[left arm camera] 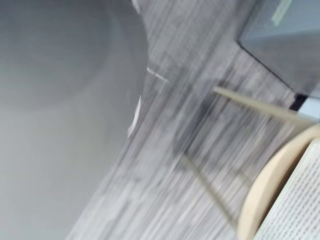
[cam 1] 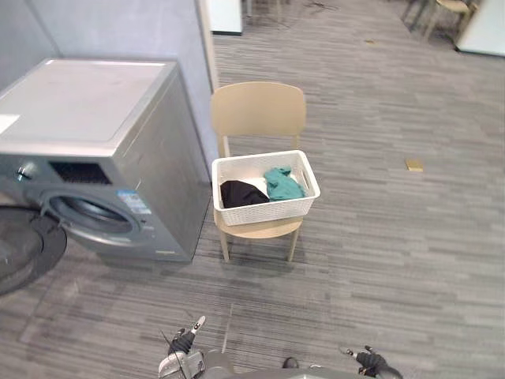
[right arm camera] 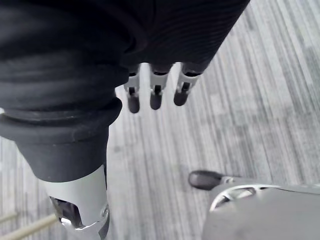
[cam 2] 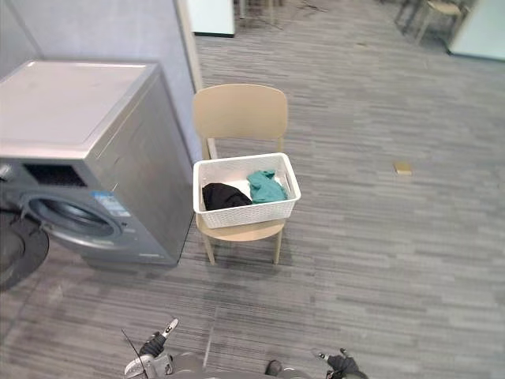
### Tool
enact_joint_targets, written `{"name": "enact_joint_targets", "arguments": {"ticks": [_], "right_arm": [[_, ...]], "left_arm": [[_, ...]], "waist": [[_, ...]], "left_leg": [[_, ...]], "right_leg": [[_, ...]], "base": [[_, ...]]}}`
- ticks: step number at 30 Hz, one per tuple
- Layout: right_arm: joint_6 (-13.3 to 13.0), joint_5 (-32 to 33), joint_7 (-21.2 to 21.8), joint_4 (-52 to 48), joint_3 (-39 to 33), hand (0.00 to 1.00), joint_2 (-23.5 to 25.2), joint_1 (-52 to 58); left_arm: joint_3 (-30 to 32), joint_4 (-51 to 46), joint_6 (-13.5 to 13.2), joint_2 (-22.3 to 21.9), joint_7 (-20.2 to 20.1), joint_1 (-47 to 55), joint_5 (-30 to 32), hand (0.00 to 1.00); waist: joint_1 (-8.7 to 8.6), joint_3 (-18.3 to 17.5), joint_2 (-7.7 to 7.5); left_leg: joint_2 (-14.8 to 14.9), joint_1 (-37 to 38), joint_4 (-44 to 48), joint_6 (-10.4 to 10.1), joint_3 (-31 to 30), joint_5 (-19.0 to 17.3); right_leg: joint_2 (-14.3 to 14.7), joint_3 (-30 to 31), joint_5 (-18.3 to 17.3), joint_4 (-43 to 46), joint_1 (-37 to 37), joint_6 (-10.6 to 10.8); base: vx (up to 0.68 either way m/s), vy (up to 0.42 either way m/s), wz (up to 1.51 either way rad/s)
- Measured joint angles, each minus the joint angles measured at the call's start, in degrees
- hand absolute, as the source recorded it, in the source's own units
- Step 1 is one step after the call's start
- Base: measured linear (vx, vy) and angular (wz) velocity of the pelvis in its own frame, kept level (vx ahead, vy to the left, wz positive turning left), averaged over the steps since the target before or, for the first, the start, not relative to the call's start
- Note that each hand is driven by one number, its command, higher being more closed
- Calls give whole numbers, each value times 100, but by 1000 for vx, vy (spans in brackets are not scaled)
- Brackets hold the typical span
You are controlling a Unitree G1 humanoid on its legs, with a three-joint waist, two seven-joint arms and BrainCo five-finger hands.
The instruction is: Pick up the laundry basket with both hands and put the clothes into the washing machine.
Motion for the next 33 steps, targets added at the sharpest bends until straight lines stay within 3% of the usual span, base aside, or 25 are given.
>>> {"name": "enact_joint_targets", "arguments": {"ticks": [2, 3, 5, 6, 7, 10, 14, 17, 19, 20, 22, 24, 27, 28, 29, 30, 33], "right_arm": [[8, -26, -3, 7, -7, 0, 4, 76], [7, -39, -3, 5, 6, 0, 51, 58], [-7, -39, -1, -6, 31, 0, 96, -7], [-9, -38, 0, -7, 113, 0, 160, -131], [-11, -38, 5, -8, 141, 0, 174, -167], [-146, -37, 21, -45, 225, 0, 233, -228], [-164, -44, 39, -41, 228, 0, 232, -147], [-133, -51, 37, -18, 219, 0, 269, -70], [-127, 23, 30, -126, 199, 0, 397, -57], [-136, 28, 30, -175, 249, 0, 435, -61], [-136, 67, 32, -234, 422, 0, 466, -83], [-144, 73, 34, -547, 656, 0, 470, -126], [-154, 74, 19, -699, 710, 0, 470, -212], [-154, 91, 10, -698, 745, 0, 488, -216], [-159, 154, 4, -699, 761, 0, 549, -201], [-162, 200, 1, -669, 759, 0, 568, -180], [-163, 206, 3, -562, 690, 0, 341, -73]], "left_arm": [[-36, -12, -46, 10, -2, 29, 1, 0], [36, -35, -49, 14, -5, 42, -2, 0], [160, -15, -38, 59, -6, 83, 1, 0], [282, 82, -38, 151, -9, 91, 4, 0], [319, 119, -31, 178, -9, 100, 6, 0], [376, 331, 18, 247, -8, 254, 9, 0], [177, 282, 8, 246, -8, 179, 19, 0], [-349, 23, -36, 259, -7, 139, 67, 0], [-683, -62, -37, 395, -10, 100, 146, 0], [-828, -55, -36, 482, -7, 68, 239, 0], [-878, -40, -27, 533, -4, 83, 307, 0], [-872, 2, -1, 527, 8, 97, 469, 0], [-870, 107, 5, 532, 61, 68, 523, 0], [-868, 116, 2, 562, 80, 91, 536, 0], [-830, 174, 3, 659, 82, 95, 571, 0], [-784, 223, 13, 765, 86, 103, 627, 0], [-719, 252, 15, 466, 87, 158, 687, 0]], "waist": [[2, 14, 51], [50, 9, 58], [182, 0, 14], [179, 13, -25], [178, 21, -54], [176, 8, -140], [164, -141, -98], [165, -207, 9], [119, -184, -94], [9, -150, -121], [0, -125, -186], [-22, -107, -137], [-90, -97, -115], [-89, -112, -198], [-104, -105, -408], [-136, -131, -575], [-143, -280, -105]], "left_leg": [[-138, -181, -844, -58, -59, 87], [-284, -294, -1518, -52, -352, 514], [-472, -144, -1712, 93, -584, 1013], [-571, -130, -1552, 277, -530, 956], [-587, -150, -1454, 311, -483, 889], [-716, -206, -570, 566, -73, 108], [-992, -42, -669, 731, -8, -124], [-1064, 303, -963, 791, -41, -147], [-1138, 600, -1090, 924, -138, -184], [-1146, 780, -1124, 968, -274, -214], [-1091, 1143, -1321, 962, -345, -212], [-918, 1336, -1438, 904, -398, -180], [-642, 1305, -1529, 652, -648, -123], [-621, 1289, -1540, 511, -679, -127], [-652, 1315, -1576, 331, -797, -205], [-654, 1362, -1614, 170, -899, -294], [-93, 1386, -1974, -205, -1237, -84]], "right_leg": [[-13, 22, -70, -86, 100, 156], [-25, 106, -134, -81, 107, 276], [-92, 352, -182, -73, 96, 428], [-212, 503, -223, -50, 110, 534], [-252, 536, -248, -34, 117, 581], [-617, 752, -326, 60, 258, 826], [-887, 712, -361, 493, 156, 996], [-1053, 608, -366, 2048, -430, 1000], [-1245, 686, -336, 3668, -1002, 1068], [-1257, 707, -418, 4316, -1189, 1062], [-1221, 546, -680, 4639, -1334, 1021], [-1189, 309, -881, 4130, -1499, 937], [-1133, 270, -709, 2300, -1514, 986], [-1099, 349, -323, 1653, -1468, 966], [-1176, 555, 557, 1271, -1464, 1060], [-1182, 601, 540, 1297, -1385, 1178], [-610, 124, 636, 568, -963, 943]], "base": [[99, 133, -17], [188, 193, -32], [272, 242, -53], [284, 226, -42], [286, 221, -56], [301, 274, -44], [256, 211, -4], [225, 168, 9], [203, 73, 35], [249, -22, 59], [199, -55, 37], [137, -125, 20], [111, -183, 34], [143, -291, 35], [133, -341, 42], [138, -420, 41], [136, -316, 44]]}}
